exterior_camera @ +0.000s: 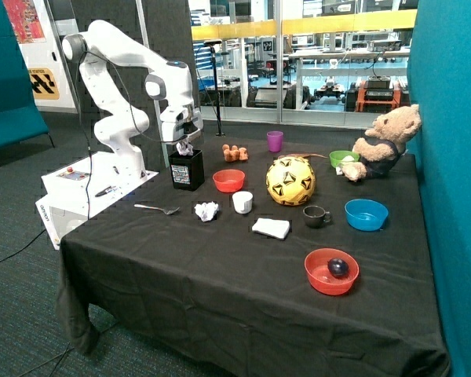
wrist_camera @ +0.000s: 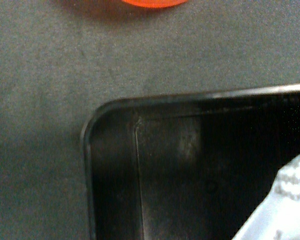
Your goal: Throw away the rubbish paper
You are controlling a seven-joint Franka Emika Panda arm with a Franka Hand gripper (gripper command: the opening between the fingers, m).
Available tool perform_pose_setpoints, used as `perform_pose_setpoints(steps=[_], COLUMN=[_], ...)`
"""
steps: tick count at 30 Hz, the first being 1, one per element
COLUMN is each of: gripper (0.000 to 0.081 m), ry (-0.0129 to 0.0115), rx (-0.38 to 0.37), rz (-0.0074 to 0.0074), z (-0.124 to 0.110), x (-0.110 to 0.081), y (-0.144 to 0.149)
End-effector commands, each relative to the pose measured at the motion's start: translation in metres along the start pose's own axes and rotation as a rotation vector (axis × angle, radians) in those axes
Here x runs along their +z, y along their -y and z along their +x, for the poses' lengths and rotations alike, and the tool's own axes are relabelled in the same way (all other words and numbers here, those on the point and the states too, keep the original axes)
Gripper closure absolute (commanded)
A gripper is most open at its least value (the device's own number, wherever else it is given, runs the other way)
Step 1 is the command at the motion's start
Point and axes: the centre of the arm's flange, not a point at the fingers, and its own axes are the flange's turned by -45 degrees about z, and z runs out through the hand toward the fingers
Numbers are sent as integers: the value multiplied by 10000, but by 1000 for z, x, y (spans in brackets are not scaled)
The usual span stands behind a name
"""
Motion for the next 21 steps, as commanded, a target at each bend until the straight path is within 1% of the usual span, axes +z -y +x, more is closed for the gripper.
perform_pose_setpoints(steps=[1,6,10,14,15,18,21], gripper=[183,160,102,77,71,61,44], ry=[27,27,27,27,27,27,27], rx=[-75,-70,-50,-49,-169,-112,-134], rz=[20,19,19,19,20,20,20], z=[-2,-4,-6,-7,-6,-6,-3], x=[-2,-3,-3,-2,-1,2,10], y=[1,2,1,2,2,3,5])
